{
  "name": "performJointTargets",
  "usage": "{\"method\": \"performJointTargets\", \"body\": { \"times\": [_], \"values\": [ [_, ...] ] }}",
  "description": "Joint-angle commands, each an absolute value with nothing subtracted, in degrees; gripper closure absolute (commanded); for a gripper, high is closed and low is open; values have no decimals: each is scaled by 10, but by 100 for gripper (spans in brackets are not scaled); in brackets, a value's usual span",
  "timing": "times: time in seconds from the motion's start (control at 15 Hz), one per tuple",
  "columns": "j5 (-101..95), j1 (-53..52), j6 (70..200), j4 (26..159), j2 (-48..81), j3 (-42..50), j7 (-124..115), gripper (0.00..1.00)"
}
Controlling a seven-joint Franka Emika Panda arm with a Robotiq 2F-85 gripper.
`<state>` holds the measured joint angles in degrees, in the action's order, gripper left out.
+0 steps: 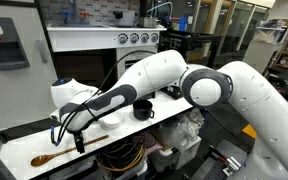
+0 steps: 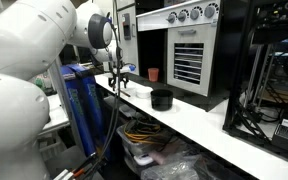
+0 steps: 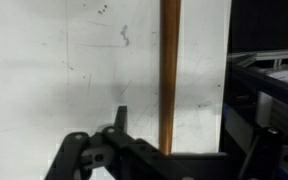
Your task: Put the cup on the cabinet then use the wooden spoon to mix in the black mug
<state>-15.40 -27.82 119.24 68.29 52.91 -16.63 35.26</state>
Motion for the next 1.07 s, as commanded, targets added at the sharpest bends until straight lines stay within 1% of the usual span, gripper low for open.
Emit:
{"method": "performJointTargets", "body": {
  "times": [0.0, 1.0],
  "values": [
    [-159, -272, 1204, 712, 510, -163, 353, 0],
    [-157, -268, 1199, 701, 521, -165, 360, 0]
  ]
}}
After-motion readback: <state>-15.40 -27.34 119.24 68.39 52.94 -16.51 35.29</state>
